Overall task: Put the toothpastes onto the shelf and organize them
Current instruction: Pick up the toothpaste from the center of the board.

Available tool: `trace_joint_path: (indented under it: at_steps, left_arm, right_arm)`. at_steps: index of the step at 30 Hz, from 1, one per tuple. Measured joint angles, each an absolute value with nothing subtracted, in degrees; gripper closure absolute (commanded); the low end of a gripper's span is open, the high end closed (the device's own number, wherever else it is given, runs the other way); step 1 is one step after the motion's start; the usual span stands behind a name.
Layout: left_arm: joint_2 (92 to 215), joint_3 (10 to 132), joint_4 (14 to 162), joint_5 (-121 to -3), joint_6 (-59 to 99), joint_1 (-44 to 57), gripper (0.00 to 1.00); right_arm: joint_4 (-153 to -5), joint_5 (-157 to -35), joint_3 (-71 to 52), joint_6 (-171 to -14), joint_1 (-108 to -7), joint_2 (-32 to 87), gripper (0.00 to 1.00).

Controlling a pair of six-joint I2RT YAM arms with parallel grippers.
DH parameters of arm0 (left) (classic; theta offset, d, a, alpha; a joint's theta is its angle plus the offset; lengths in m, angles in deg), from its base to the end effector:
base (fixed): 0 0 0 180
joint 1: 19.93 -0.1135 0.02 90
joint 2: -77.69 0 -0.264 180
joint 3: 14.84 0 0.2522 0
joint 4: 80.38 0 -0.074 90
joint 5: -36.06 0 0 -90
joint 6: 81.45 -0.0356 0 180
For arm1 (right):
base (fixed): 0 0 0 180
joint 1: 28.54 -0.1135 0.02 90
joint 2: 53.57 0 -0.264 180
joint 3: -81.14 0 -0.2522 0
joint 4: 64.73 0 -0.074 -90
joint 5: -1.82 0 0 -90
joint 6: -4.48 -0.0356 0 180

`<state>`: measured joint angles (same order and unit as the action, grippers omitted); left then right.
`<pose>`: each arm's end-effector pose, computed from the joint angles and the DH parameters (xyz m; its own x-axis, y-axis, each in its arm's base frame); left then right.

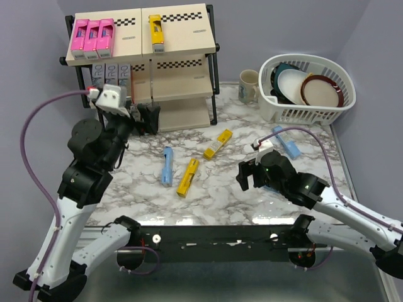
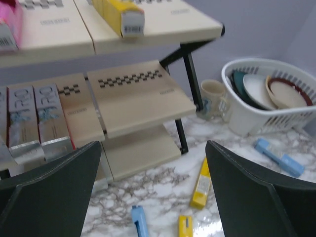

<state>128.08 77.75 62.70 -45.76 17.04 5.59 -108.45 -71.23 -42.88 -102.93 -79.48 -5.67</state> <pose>0.1351 -0.0589 0.4963 0.0381 -0.1801 -0.9829 0.3076 0.9380 -0.1600 0.1218 0.1336 0.2819 -0.5279 -0.1963 -0.8263 -0.4564 0.8861 0.0811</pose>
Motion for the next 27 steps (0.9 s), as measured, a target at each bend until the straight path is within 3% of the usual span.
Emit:
trace_joint_path:
  at_steps: [9, 14, 27]
  left_arm:
    - [110.42, 45.86, 63.18, -50.76, 16.82, 5.59, 0.01]
    - [103.99, 34.63, 64.77, -51.15, 16.76, 5.59, 0.01]
    - [96.03, 30.67, 67.75, -47.88, 18.02, 5.59, 0.01]
  right_arm:
    - [-100.66, -73.55, -45.64, -114.23, -79.48, 4.06, 0.0]
    - [-97.17, -69.74, -43.56, -118.01, -79.45, 12.26, 0.0]
    - [-94.92, -59.03, -23.08, -128.86, -74.25, 36.63, 0.0]
